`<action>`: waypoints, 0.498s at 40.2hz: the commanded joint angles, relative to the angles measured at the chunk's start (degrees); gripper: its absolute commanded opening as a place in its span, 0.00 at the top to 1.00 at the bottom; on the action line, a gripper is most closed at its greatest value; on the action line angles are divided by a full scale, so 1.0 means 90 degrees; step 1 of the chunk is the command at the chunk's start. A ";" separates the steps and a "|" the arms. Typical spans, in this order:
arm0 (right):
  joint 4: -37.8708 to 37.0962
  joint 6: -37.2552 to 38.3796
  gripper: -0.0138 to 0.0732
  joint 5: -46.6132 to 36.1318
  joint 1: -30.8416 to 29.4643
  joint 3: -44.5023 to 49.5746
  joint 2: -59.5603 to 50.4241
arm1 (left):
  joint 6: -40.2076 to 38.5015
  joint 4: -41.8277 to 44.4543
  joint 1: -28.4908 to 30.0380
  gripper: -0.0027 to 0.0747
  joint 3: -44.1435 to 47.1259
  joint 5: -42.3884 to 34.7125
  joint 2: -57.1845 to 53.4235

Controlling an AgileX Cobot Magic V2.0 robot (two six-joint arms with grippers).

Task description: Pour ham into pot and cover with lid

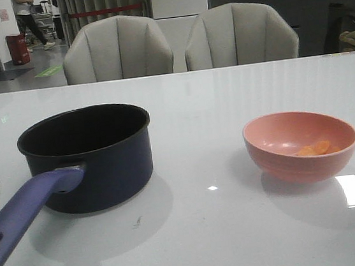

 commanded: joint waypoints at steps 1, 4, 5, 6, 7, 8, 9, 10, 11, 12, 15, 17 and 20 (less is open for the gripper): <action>0.0025 0.0014 0.30 -0.0445 -0.0047 -0.0430 0.0659 | -0.0024 -0.0030 -0.0052 0.18 -0.0164 -0.0493 0.0055; 0.0031 0.0014 0.30 -0.0316 -0.0047 -0.0733 0.1192 | -0.0024 -0.0030 -0.0052 0.18 -0.0164 -0.0493 0.0055; 0.0046 0.0014 0.30 -0.0220 -0.0047 -0.0836 0.1396 | -0.0024 -0.0030 -0.0052 0.18 -0.0164 -0.0493 0.0055; 0.0093 0.0014 0.30 -0.0132 -0.0047 -0.0991 0.1547 | -0.0024 -0.0030 -0.0052 0.18 -0.0164 -0.0493 0.0055; 0.0156 0.0014 0.30 0.0002 -0.0047 -0.1122 0.1750 | -0.0024 -0.0030 -0.0052 0.18 -0.0164 -0.0493 0.0055; 0.0228 0.0014 0.30 0.0112 -0.0047 -0.1255 0.1929 | -0.0024 -0.0030 -0.0052 0.18 -0.0164 -0.0493 0.0055; 0.0339 0.0014 0.30 0.0224 -0.0047 -0.1442 0.2107 | -0.0024 -0.0030 -0.0052 0.18 -0.0164 -0.0493 0.0055; 0.0429 0.0014 0.30 0.0417 -0.0047 -0.1640 0.2402 | -0.0024 -0.0030 -0.0052 0.18 -0.0164 -0.0493 0.0055; 0.0517 0.0014 0.30 0.0550 -0.0047 -0.1849 0.2582 | -0.0024 -0.0030 -0.0052 0.18 -0.0164 -0.0493 0.0055; 0.0555 0.0014 0.30 0.0682 -0.0047 -0.2007 0.2765 | -0.0024 -0.0030 -0.0052 0.18 -0.0164 -0.0493 0.0055; 0.0615 0.0008 0.30 0.1195 -0.0047 -0.2542 0.3429 | -0.0024 -0.0030 -0.0052 0.18 -0.0164 -0.0493 0.0055; 0.0615 0.0008 0.30 0.1537 -0.0047 -0.2903 0.3836 | -0.0024 -0.0030 -0.0052 0.18 -0.0164 -0.0493 0.0055; 0.0615 0.0001 0.30 0.1971 -0.0047 -0.3373 0.4398 | -0.0024 -0.0030 -0.0052 0.18 -0.0164 -0.0493 0.0055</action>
